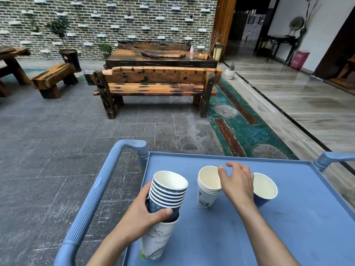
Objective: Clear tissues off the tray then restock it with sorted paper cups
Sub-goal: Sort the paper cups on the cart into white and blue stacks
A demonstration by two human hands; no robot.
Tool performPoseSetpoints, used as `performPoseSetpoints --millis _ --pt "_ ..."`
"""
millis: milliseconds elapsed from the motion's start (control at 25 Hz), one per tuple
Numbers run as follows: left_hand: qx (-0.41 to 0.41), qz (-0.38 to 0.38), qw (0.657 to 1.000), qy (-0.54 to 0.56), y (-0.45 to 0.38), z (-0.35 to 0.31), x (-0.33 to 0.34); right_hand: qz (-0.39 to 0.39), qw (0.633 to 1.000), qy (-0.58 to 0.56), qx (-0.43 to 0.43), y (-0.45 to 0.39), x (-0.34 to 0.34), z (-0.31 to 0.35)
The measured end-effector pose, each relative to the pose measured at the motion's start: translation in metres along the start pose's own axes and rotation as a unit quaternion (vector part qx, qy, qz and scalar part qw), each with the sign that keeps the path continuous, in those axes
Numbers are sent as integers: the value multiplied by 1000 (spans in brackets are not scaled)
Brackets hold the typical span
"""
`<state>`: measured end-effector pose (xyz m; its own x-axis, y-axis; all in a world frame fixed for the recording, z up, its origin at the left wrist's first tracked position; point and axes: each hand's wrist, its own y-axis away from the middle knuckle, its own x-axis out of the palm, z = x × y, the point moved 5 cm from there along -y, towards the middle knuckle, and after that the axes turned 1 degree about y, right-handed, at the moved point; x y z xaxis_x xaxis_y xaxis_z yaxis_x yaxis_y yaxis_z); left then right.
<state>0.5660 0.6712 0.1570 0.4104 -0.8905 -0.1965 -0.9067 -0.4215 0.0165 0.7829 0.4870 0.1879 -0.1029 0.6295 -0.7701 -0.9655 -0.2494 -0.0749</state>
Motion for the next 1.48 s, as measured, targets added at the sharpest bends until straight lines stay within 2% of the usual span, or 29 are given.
performPoseSetpoints --millis 40,120,200,280,360,440,640,760,920,1040,1240,1360,1480 --pt "-1 6 1000 6 -2 -2 3 9 999 -29 -16 2 -7 11" --pt "-2 18 1000 9 -4 -8 7 117 982 -146 -3 10 -7 35" --pt "4 40 999 6 -7 -17 15 256 935 -242 35 27 1 51" --pt "5 53 999 4 -8 -23 21 353 896 -265 53 43 11 57" --pt "1 60 998 13 -8 -27 26 399 864 -301 62 51 15 56" --pt "-5 67 997 24 -5 -29 29 403 856 -318 67 51 15 52" --pt "-19 134 991 2 3 -27 30 379 860 -329 87 42 11 40" --pt "-24 130 991 -29 3 -22 29 359 864 -343 85 35 2 34" --pt "-29 110 993 -13 2 -16 28 315 867 -373 100 27 -18 24" --pt "-24 70 997 10 -1 -18 17 213 877 -422 89 9 -68 15" --pt "55 -41 992 104 -32 -59 -2 -48 888 -451 74 -12 -184 -23" --pt "118 -63 986 104 -61 -101 3 -122 898 -417 67 -6 -218 -45" --pt "159 -54 983 78 -84 -127 27 -151 911 -377 76 -3 -226 -65"
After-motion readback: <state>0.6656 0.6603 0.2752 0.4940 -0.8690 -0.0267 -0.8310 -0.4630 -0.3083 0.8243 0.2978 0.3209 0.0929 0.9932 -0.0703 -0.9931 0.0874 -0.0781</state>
